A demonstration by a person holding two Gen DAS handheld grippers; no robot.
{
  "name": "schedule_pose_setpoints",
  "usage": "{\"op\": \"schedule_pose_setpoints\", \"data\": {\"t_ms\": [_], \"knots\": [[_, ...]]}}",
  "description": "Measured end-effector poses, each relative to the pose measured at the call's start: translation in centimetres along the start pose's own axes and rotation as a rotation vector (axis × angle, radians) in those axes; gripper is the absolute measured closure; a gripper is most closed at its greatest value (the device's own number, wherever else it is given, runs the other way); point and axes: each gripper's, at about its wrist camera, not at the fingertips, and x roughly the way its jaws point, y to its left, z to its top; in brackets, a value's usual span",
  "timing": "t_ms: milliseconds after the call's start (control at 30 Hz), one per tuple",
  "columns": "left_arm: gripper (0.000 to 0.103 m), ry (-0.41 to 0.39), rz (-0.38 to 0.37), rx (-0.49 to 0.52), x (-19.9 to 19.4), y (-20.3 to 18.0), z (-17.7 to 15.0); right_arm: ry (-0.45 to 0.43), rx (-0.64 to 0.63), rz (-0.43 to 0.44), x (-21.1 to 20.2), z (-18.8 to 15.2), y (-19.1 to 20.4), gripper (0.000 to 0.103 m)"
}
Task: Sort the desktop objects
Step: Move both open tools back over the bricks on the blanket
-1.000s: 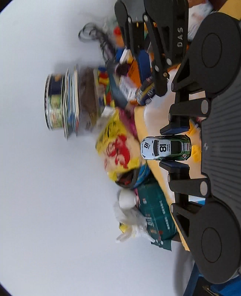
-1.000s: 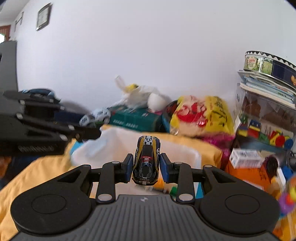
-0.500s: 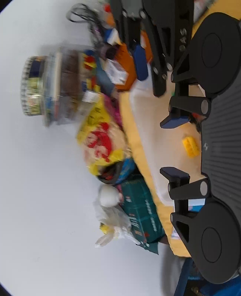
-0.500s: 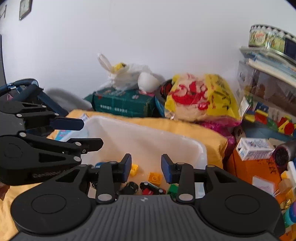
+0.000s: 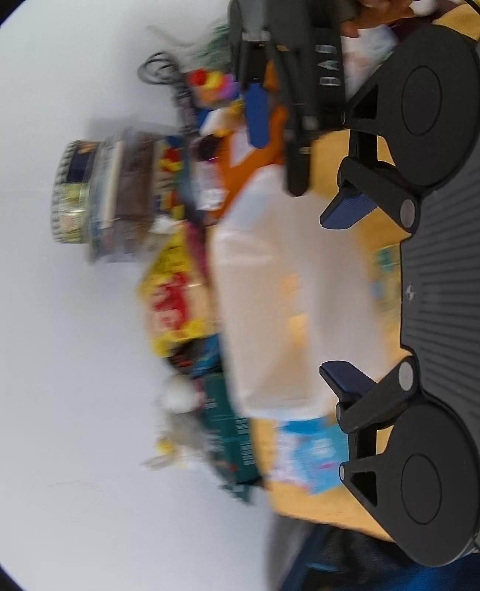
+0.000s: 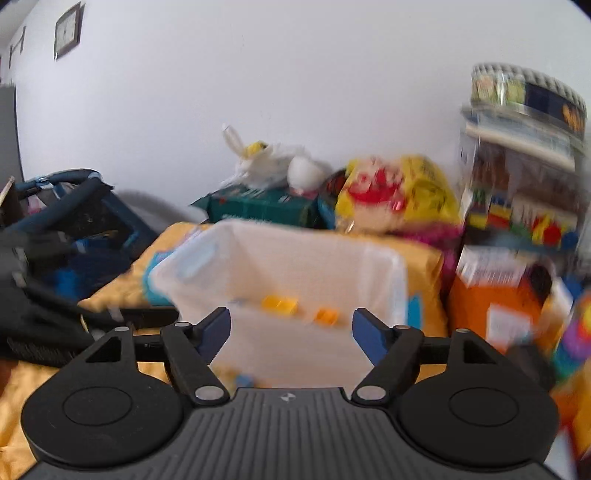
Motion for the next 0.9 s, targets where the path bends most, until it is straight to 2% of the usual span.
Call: {"op": "schedule_pose_setpoints", "data": {"t_ms": [100, 300, 433, 533, 633, 800, 900], "knots": [[0.021, 0.056, -0.010, -0.004, -0.9, -1.0, -3.4, 0.058, 0.033, 0.038, -0.3, -2.8, 0.8, 0.026], [0.024, 0.144, -0.031, 0.000, -1.7, -1.8, -8.2, 0.214, 0.058, 0.028, 1.0, -7.3, 2.9, 0.026], [0.024, 0.176, -0.039, 0.027, -1.6, -1.7, -8.8, 0.238, 0.098, 0.003, 1.0, -8.5, 3.1, 0.026], [0.024, 0.162, -0.056, 0.023, -2.0, -1.0, -8.9, 0.240, 0.103, -0.057, 0.9, -8.8, 3.1, 0.026], [0.024, 0.187, -0.050, 0.037, -1.7, -0.3, -9.4, 0.243, 0.108, -0.096, 0.6, -9.2, 3.4, 0.026], [0.024, 0.194, -0.105, 0.031, -1.4, 0.8, -9.7, 0.278, 0.123, -0.145, 0.3, -10.3, 4.2, 0.026], [0.024, 0.187, -0.116, 0.045, -1.4, 0.8, -9.9, 0.269, 0.142, -0.162, -0.2, -10.7, 4.3, 0.025]]}}
